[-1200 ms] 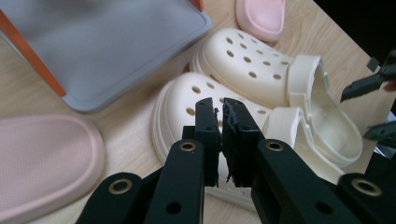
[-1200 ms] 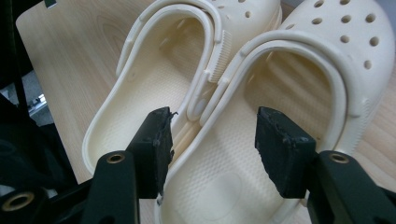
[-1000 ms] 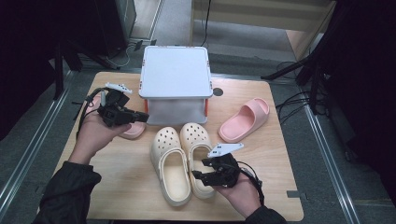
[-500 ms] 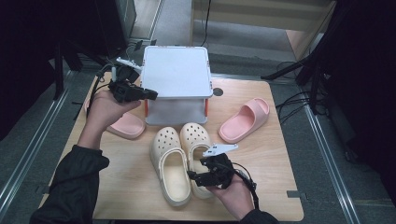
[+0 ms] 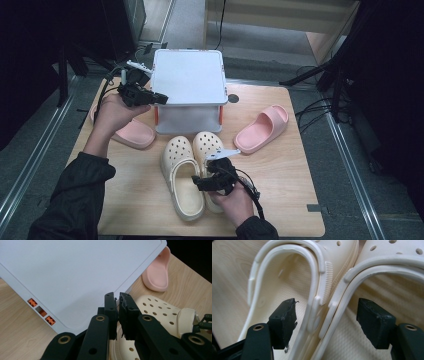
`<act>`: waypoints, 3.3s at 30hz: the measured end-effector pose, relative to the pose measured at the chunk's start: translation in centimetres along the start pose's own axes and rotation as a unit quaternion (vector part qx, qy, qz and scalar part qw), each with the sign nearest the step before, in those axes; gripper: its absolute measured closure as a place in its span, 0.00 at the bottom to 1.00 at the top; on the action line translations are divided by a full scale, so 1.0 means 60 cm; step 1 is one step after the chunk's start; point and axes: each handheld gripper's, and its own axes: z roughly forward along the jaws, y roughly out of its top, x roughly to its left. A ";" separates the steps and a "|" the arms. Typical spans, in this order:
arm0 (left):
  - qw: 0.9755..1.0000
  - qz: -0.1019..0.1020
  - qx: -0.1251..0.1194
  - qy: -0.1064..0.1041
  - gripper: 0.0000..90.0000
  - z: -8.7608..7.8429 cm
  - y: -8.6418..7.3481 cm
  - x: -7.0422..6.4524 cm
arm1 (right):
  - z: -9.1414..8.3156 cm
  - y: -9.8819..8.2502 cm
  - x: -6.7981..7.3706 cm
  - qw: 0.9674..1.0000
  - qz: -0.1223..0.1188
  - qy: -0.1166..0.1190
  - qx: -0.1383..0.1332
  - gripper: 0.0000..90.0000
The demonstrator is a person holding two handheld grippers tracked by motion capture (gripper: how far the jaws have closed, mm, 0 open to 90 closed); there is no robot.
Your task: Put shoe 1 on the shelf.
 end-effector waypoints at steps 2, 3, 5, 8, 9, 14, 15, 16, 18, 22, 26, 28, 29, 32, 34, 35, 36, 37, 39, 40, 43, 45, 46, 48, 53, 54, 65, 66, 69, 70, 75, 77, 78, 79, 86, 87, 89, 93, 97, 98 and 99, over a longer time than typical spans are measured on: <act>1.000 0.001 -0.001 -0.005 0.94 0.001 -0.003 0.000 | 0.007 0.003 0.001 1.000 0.002 0.000 -0.001 0.37; 1.000 0.002 0.001 -0.002 0.94 0.002 -0.004 0.000 | 0.011 0.005 0.002 1.000 0.003 0.002 -0.002 0.38; 1.000 0.010 0.002 0.005 0.94 0.003 -0.005 -0.002 | 0.020 0.007 0.004 1.000 0.001 0.000 0.000 0.40; 1.000 0.014 0.004 0.014 0.94 0.004 -0.007 -0.002 | 0.036 0.007 0.006 1.000 -0.002 -0.012 0.008 0.41; 1.000 0.015 0.003 0.011 0.94 0.006 -0.007 -0.003 | 0.042 0.007 0.005 1.000 -0.006 -0.018 0.008 0.47; 1.000 0.017 0.002 0.019 0.94 0.011 -0.007 -0.001 | 0.041 0.009 0.003 1.000 -0.004 -0.023 0.010 0.52; 1.000 0.017 0.002 0.018 0.94 0.012 -0.007 -0.001 | 0.041 0.010 0.004 1.000 -0.007 -0.025 0.010 0.53; 1.000 0.013 0.000 0.014 0.95 0.014 -0.007 0.000 | 0.039 0.010 0.004 1.000 -0.006 -0.028 0.012 0.56; 1.000 0.013 -0.002 0.014 0.95 0.014 -0.006 -0.001 | 0.039 0.010 0.003 1.000 -0.008 -0.027 0.011 0.57; 1.000 0.014 -0.008 0.023 0.94 0.010 0.002 -0.005 | 0.033 0.010 0.001 0.999 -0.006 -0.031 0.016 0.63; 0.999 0.014 -0.002 0.036 0.94 0.015 0.006 -0.003 | 0.026 0.009 -0.003 0.999 -0.014 -0.039 0.019 0.70; 0.999 0.011 0.000 0.043 0.96 0.019 0.008 0.001 | 0.021 0.008 -0.008 0.999 -0.020 -0.039 0.020 0.72; 0.999 0.011 0.000 0.043 0.96 0.019 0.008 0.001 | 0.021 0.008 -0.008 0.999 -0.020 -0.039 0.020 0.72; 0.999 0.004 -0.004 0.042 0.96 0.023 0.008 0.007 | 0.018 0.007 -0.013 0.999 -0.016 -0.031 0.019 0.72; 0.999 0.000 -0.003 0.040 0.96 0.025 0.008 0.012 | 0.018 0.007 -0.014 0.999 -0.018 -0.029 0.020 0.72; 0.999 -0.004 -0.004 0.037 0.96 0.027 0.008 0.015 | 0.017 0.007 -0.014 0.999 -0.021 -0.029 0.022 0.72; 1.000 -0.006 -0.006 0.029 0.96 0.027 0.008 0.018 | 0.016 0.007 -0.015 0.999 -0.021 -0.027 0.023 0.72; 1.000 -0.006 -0.006 0.029 0.96 0.027 0.008 0.018 | 0.016 0.007 -0.015 0.999 -0.021 -0.027 0.023 0.72; 0.999 0.002 -0.007 0.036 0.97 0.028 0.008 0.015 | 0.012 0.011 -0.017 0.999 -0.016 -0.025 0.030 0.73; 0.999 0.002 -0.007 0.036 0.97 0.028 0.008 0.015 | 0.012 0.011 -0.017 0.999 -0.016 -0.025 0.030 0.73; 0.999 0.001 -0.005 0.038 0.97 0.027 0.007 0.015 | 0.006 0.014 -0.020 0.999 -0.017 -0.020 0.027 0.73; 0.999 0.000 -0.005 0.038 0.97 0.027 0.007 0.015 | 0.001 0.017 -0.021 1.000 -0.010 -0.012 0.022 0.73; 0.999 0.000 -0.004 0.038 0.97 0.027 0.007 0.014 | -0.001 0.019 -0.023 1.000 -0.008 -0.006 0.020 0.73; 0.999 0.001 -0.003 0.036 0.97 0.026 0.006 0.014 | -0.008 0.029 -0.025 1.000 -0.009 0.001 0.016 0.73; 0.999 0.002 -0.003 0.038 0.97 0.025 0.006 0.012 | -0.013 0.048 -0.026 1.000 -0.015 -0.004 0.008 0.73; 0.999 0.002 -0.005 0.037 0.97 0.026 0.005 0.012 | -0.012 0.060 -0.031 1.000 -0.018 -0.008 0.008 0.73; 0.999 0.001 -0.005 0.039 0.97 0.026 0.004 0.010 | 0.012 0.115 -0.069 0.999 -0.030 -0.040 -0.004 0.73; 0.999 0.001 -0.005 0.040 0.97 0.026 0.004 0.011 | 0.012 0.115 -0.069 0.999 -0.030 -0.040 -0.004 0.73; 0.999 0.001 -0.009 0.039 0.96 0.026 0.003 0.011 | 0.023 0.136 -0.081 0.999 -0.018 -0.046 -0.016 0.73; 0.999 0.001 -0.009 0.039 0.96 0.026 0.003 0.011 | 0.023 0.136 -0.081 0.999 -0.018 -0.046 -0.016 0.73; 0.999 0.003 -0.008 0.043 0.97 0.026 0.003 0.009 | 0.040 0.160 -0.087 0.998 -0.016 -0.058 -0.025 0.73; 0.999 0.002 -0.008 0.044 0.97 0.026 0.003 0.009 | 0.048 0.168 -0.088 0.997 -0.018 -0.063 -0.030 0.73; 0.999 0.002 -0.008 0.044 0.97 0.026 0.003 0.009 | 0.054 0.176 -0.087 0.997 -0.014 -0.068 -0.033 0.73; 0.999 0.004 -0.008 0.045 0.97 0.026 0.003 0.009 | 0.054 0.176 -0.087 0.997 -0.014 -0.068 -0.033 0.73; 0.999 0.004 -0.008 0.045 0.97 0.026 0.003 0.009 | 0.075 0.191 -0.088 0.996 -0.007 -0.081 -0.046 0.73; 0.999 0.004 -0.008 0.045 0.97 0.026 0.002 0.009 | 0.076 0.192 -0.088 0.995 -0.007 -0.085 -0.048 0.73; 0.999 0.004 -0.009 0.045 0.97 0.026 0.003 0.009 | 0.081 0.195 -0.090 0.994 -0.007 -0.092 -0.052 0.73; 0.999 0.004 -0.007 0.045 0.97 0.026 0.003 0.009 | 0.086 0.199 -0.094 0.995 0.002 -0.088 -0.052 0.73; 0.999 0.005 -0.008 0.045 0.97 0.026 0.003 0.009 | 0.096 0.200 -0.097 0.994 0.008 -0.094 -0.051 0.73; 0.999 0.004 -0.009 0.046 0.97 0.026 0.002 0.008 | 0.099 0.200 -0.100 0.994 0.009 -0.095 -0.051 0.73; 0.999 0.004 -0.009 0.048 0.97 0.026 0.002 0.008 | 0.101 0.200 -0.100 0.994 0.011 -0.093 -0.051 0.73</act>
